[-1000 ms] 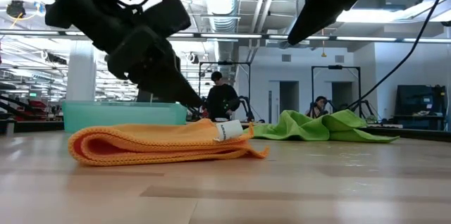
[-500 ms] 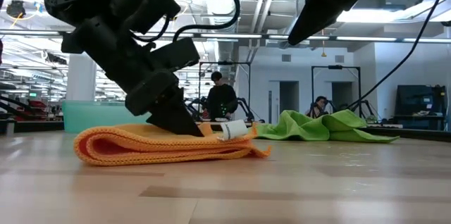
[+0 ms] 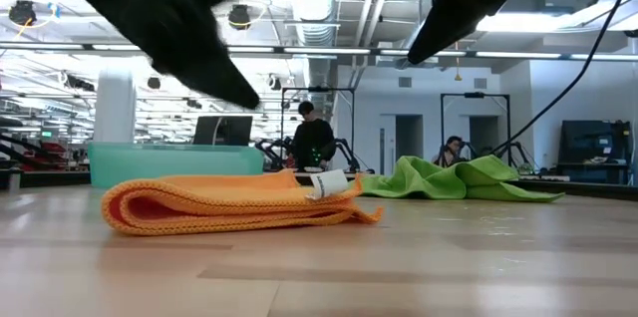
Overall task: Roll microfiber towels into tight, uniform cylinder then place into a basket
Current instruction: Roll the yellow towel
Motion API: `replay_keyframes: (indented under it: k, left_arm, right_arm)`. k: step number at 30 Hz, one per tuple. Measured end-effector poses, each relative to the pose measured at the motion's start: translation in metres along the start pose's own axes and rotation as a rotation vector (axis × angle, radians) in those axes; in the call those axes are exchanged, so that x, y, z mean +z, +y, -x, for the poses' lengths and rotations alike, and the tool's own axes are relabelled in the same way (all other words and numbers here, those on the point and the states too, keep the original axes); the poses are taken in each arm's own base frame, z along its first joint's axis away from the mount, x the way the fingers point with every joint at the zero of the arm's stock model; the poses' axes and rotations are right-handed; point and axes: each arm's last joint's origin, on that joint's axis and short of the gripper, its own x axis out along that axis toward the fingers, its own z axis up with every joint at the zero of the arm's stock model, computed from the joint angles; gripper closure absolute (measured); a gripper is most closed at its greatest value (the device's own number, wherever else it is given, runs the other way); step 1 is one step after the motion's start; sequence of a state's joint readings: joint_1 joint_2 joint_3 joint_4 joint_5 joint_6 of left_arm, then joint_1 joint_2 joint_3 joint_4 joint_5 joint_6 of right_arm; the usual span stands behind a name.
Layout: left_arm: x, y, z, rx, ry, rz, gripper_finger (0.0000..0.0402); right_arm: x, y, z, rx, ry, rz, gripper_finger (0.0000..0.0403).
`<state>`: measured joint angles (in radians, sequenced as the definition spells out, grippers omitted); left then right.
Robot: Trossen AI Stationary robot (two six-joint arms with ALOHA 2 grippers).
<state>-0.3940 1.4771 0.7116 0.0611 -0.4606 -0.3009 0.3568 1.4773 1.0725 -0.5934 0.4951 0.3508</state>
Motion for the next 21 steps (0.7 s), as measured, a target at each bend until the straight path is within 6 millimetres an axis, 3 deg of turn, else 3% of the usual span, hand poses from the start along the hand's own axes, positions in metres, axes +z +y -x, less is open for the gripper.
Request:
replay_keyframes:
  k: [6, 13, 17, 21]
  left_arm:
    - [0.000, -0.035, 0.034, -0.123, -0.086, -0.121, 0.0262]
    - [0.021, -0.063, 0.055, -0.033, -0.115, -0.202, 0.0262]
    - [0.032, -0.072, 0.057, 0.005, -0.035, -0.226, 0.0262]
    - [0.024, -0.084, 0.043, 0.054, 0.082, -0.235, 0.0262]
  right_arm:
    - [-0.006, 0.012, 0.004, 0.032, -0.016, 0.053, 0.0266]
    - [-0.041, 0.032, -0.009, 0.090, -0.068, 0.225, 0.0270]
    - [-0.051, 0.041, -0.014, 0.143, -0.167, 0.278, 0.0269]
    - [-0.048, 0.049, -0.014, 0.266, -0.295, 0.299, 0.0270]
